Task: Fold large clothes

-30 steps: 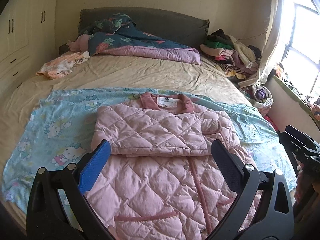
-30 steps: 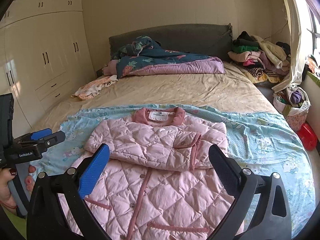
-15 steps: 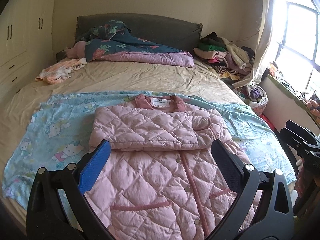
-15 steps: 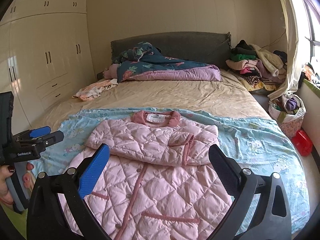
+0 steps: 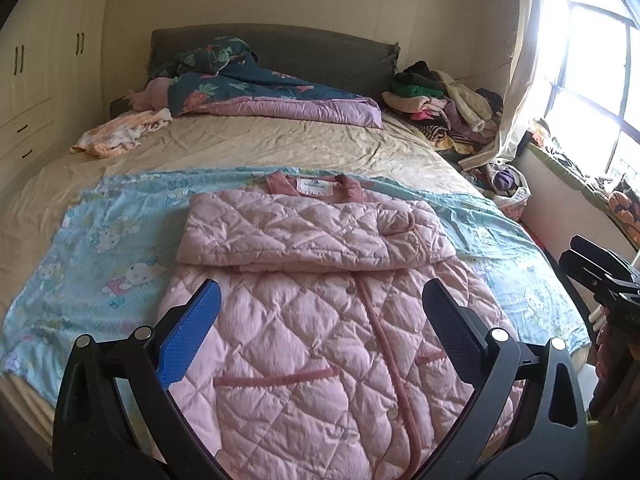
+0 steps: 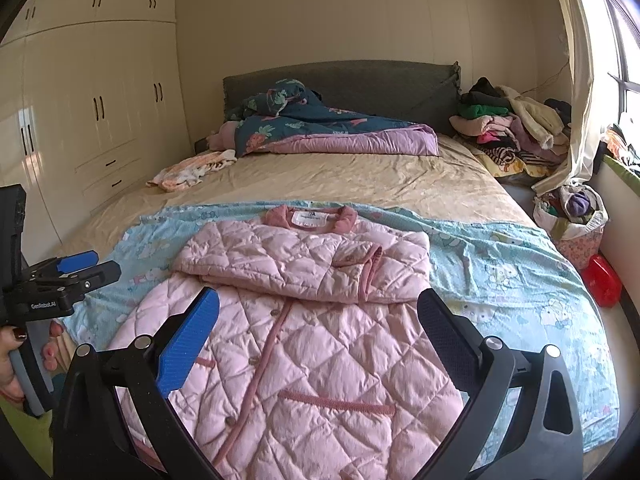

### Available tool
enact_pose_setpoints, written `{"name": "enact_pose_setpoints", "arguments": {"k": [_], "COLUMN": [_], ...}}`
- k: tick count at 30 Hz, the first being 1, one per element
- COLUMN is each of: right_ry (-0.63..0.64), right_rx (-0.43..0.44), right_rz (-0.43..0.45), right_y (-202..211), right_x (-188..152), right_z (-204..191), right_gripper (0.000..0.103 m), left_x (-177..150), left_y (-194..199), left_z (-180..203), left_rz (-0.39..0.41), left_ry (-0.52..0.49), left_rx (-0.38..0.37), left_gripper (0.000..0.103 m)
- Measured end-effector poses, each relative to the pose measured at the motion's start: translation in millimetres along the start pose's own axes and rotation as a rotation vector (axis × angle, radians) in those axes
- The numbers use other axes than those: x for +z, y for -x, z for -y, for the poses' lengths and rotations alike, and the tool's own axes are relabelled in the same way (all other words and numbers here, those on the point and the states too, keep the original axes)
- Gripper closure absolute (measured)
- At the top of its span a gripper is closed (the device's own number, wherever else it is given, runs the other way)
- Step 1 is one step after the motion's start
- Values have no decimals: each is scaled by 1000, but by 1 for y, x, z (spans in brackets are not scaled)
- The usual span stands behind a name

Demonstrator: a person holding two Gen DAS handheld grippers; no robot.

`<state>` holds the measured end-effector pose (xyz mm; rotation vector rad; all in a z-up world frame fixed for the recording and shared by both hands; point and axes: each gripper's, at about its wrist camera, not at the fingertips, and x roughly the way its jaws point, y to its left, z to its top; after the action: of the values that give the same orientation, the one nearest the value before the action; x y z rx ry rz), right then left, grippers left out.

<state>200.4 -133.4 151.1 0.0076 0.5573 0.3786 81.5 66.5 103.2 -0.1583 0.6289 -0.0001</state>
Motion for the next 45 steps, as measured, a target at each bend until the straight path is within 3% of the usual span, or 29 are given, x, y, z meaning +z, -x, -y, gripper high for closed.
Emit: {"name": "enact_pose_setpoints", "arguments": {"k": [21,45], "right_ry": [-11,-90], "right_rx": [-24,-107], "right_rz": [-74,-175], "right_y": [-18,-31], "right_x": [-54,-114], "right_z": [6,60], "right_gripper": [4,4], "left_x": [-56,-107], "left_y": [-4,-19], "left_z": [-37,-89], "left_rz": [-57,-160], "left_ry": [38,75], "left_rx": [65,164], "left_gripper": [9,9]}}
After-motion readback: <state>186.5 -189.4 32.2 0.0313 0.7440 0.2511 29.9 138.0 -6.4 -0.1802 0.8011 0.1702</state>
